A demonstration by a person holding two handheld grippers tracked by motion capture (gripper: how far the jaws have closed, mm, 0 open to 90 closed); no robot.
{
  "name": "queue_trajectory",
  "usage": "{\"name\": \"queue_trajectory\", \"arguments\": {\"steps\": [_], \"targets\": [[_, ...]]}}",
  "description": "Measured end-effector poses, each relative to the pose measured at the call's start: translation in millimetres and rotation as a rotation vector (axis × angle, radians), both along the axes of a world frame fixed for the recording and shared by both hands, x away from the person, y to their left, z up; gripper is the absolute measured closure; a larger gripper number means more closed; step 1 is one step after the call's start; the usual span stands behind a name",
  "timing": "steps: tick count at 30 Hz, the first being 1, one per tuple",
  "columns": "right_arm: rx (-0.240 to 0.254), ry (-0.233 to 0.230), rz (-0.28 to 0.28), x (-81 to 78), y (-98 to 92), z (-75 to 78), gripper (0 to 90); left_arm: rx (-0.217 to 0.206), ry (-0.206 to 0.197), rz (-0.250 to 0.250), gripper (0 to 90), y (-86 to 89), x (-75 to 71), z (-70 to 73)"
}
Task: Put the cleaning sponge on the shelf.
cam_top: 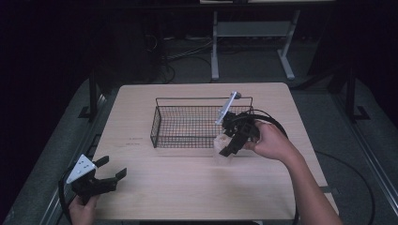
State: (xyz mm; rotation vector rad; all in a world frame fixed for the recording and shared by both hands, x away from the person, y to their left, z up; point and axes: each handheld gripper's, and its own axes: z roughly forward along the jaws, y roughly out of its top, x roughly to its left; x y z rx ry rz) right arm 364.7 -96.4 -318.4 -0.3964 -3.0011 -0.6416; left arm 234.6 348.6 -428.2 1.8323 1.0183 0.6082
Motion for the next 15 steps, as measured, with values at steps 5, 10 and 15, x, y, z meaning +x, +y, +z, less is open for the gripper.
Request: {"name": "queue_trajectory", "arguments": {"steps": [5,10,15], "targets": [[0.006,0.003,-0.005,6.0,-0.3,4.6,27.8,-0.002,-0.003,0.001,13.9,-0.3,-0.2,0.3],[0.014,0.007,-0.011,11.9,-0.4,8.4,27.8,-0.001,-0.005,0.000,13.9,-0.2,-0.4,0.5],[0.028,0.009,-0.015,19.2,-0.5,13.0,27.8,-0.001,-0.005,0.002,13.9,0.2,-0.5,0.8]]}}
